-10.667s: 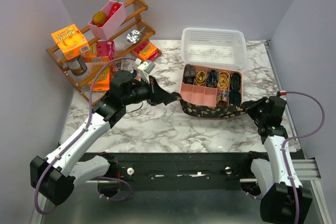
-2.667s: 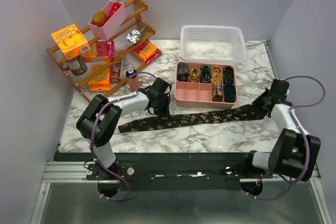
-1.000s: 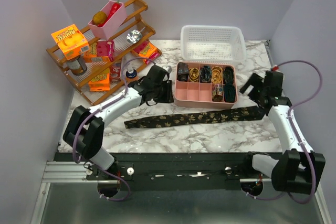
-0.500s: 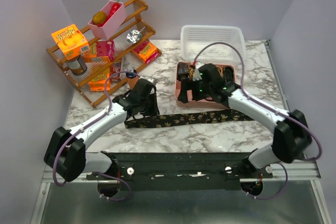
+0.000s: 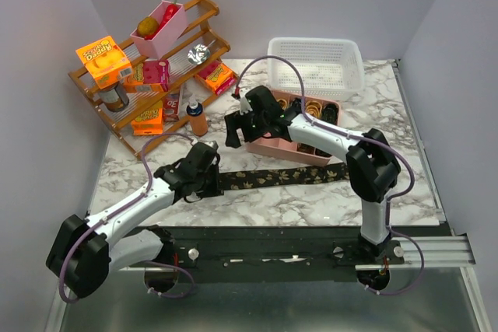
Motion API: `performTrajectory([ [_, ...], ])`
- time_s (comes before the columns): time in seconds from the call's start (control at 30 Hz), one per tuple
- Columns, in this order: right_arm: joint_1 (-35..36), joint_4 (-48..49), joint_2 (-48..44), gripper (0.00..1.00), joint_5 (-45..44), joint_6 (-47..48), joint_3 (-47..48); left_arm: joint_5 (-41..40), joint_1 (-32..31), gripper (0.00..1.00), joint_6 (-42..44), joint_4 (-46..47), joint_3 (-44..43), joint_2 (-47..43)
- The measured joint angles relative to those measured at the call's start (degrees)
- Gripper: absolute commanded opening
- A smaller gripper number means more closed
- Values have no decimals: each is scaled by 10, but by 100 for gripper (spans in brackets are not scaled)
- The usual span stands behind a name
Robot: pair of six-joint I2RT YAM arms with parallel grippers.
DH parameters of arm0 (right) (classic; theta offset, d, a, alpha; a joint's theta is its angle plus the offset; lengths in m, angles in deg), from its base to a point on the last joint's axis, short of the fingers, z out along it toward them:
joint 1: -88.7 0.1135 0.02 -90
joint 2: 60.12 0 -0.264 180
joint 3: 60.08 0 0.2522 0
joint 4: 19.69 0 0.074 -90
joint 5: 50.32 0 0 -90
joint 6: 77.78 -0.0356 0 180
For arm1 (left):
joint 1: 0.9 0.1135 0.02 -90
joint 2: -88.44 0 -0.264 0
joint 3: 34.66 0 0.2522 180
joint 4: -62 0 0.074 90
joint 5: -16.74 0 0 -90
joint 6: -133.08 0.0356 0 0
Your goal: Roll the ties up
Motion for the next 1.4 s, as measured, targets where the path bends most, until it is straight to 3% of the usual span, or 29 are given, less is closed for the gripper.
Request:
performTrajectory([
  [0.3,18,-24,32,88,-39,7,10,-16,-31,0,-35,64,41,-18],
  [0.8,25,-22,-15,89,-103,16,-9,-26,-31,0,-33,97,38,-16],
  [1.03,31,-9,3,84,-70,30,64,-42,-31,0,-31,97,37,-35],
  [1.17,35,-6,61,46,-55,38,144,-45,-31,0,-31,98,36,-54],
  [1.2,36,-9,78,27,-53,37,160,-46,-31,0,-31,98,36,-57],
  [1.3,36,-22,125,10,-51,36,191,-49,-31,0,-31,99,36,-61],
  [1.4,36,-48,157,4,-61,32,194,-52,-31,0,-31,99,36,-60],
])
